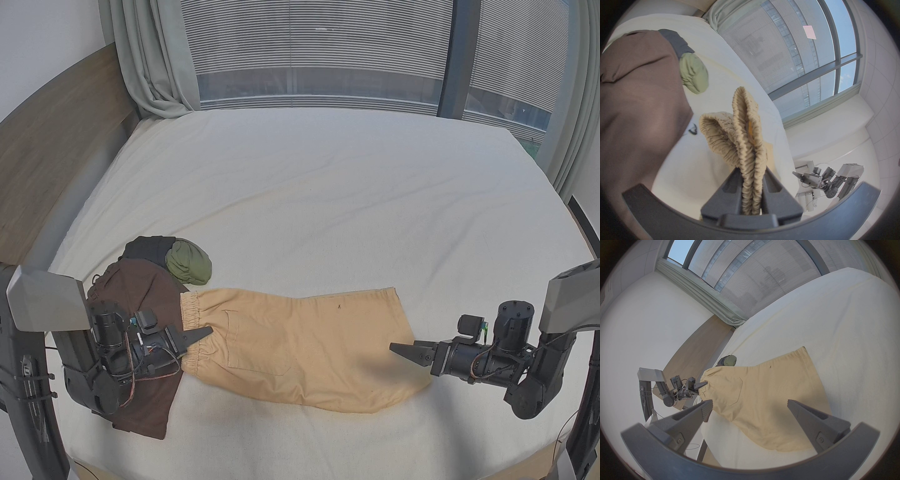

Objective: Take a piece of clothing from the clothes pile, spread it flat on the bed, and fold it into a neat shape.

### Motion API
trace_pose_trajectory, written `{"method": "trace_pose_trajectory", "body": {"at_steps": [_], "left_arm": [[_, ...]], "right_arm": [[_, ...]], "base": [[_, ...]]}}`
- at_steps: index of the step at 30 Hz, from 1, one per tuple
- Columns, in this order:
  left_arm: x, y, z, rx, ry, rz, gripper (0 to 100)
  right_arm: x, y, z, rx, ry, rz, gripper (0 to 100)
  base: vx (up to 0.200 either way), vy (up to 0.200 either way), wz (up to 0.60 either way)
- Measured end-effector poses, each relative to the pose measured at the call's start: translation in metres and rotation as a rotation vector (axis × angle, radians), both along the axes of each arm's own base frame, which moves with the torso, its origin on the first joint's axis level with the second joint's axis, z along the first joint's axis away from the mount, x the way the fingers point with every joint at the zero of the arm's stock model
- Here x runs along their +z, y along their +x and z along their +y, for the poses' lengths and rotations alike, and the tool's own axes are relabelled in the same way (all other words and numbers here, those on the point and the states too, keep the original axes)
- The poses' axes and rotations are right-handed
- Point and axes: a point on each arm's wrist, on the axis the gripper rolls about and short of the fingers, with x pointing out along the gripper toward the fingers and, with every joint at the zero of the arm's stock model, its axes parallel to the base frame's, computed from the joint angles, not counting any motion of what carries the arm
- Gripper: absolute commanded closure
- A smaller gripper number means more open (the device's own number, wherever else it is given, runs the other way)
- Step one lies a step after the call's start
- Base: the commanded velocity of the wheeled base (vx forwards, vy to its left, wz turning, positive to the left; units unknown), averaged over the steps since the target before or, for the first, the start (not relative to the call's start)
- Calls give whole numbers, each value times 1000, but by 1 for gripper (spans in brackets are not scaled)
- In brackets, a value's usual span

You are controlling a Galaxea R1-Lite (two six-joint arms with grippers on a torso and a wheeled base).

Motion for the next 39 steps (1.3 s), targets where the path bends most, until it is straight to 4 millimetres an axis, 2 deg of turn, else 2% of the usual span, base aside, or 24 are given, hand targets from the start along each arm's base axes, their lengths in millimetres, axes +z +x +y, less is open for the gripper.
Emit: {"method": "trace_pose_trajectory", "body": {"at_steps": [11,21,29,39], "left_arm": [[28,5,-53,-99,-72,-67,100],[42,10,-95,-147,-146,-91,100],[42,11,-116,-191,-155,-105,100],[30,16,-140,-215,-147,-82,100]], "right_arm": [[-1,0,2,12,5,6,0],[1,3,0,2,12,-4,0],[4,5,-1,-8,21,-15,0],[8,12,-6,-34,29,-37,0]], "base": [[0,0,0],[0,0,0],[0,0,0],[0,0,0]]}}
